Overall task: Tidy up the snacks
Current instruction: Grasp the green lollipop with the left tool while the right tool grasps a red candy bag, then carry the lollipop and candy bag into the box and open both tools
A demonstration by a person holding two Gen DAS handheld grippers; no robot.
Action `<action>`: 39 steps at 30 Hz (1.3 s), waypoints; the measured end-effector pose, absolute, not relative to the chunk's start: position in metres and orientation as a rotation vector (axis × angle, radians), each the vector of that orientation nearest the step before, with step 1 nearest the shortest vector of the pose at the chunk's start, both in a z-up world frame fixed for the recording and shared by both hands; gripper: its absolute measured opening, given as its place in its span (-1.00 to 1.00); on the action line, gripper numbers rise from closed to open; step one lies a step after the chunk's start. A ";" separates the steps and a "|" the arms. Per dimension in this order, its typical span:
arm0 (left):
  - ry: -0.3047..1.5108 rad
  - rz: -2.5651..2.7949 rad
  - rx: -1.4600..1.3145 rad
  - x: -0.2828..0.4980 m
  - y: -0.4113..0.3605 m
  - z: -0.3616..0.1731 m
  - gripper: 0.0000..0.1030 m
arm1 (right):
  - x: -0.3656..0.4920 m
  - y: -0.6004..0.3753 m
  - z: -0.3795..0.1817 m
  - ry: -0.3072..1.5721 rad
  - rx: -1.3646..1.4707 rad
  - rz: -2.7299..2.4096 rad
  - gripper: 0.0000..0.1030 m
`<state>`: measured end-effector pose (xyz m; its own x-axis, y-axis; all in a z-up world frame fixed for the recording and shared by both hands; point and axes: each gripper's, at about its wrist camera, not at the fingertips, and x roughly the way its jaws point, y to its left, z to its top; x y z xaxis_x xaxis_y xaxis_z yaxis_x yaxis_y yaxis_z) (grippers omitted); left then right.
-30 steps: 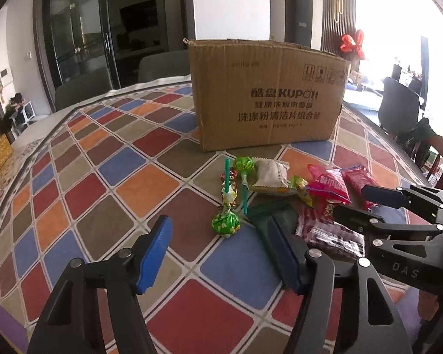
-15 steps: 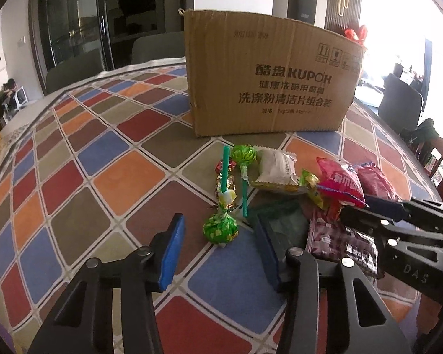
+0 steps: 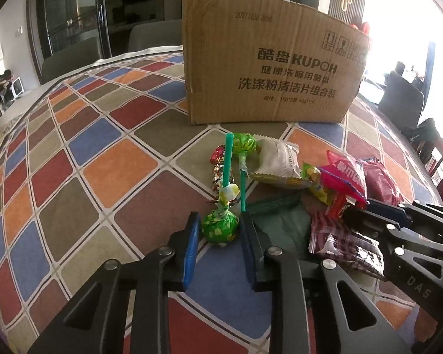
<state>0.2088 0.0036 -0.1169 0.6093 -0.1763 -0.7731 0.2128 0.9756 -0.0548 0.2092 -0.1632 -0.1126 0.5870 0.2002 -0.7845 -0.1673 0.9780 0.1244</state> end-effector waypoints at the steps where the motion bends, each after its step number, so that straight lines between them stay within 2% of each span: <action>1: 0.887 -0.226 0.042 0.208 0.004 -0.116 -0.47 | 0.208 -0.162 -0.112 0.916 0.033 0.217 -0.65; 24: 0.827 -0.261 0.007 0.181 -0.003 -0.079 -0.47 | 0.181 -0.169 -0.076 0.797 0.041 0.237 -0.74; 39: 0.703 -0.257 0.016 0.176 -0.008 -0.032 -0.47 | 0.176 -0.177 -0.035 0.658 0.048 0.230 -0.74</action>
<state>0.1756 -0.0078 -0.0317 0.7329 -0.2281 -0.6409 0.2391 0.9684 -0.0713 0.1760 -0.1766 -0.0351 0.7668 0.2266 -0.6005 -0.1966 0.9736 0.1164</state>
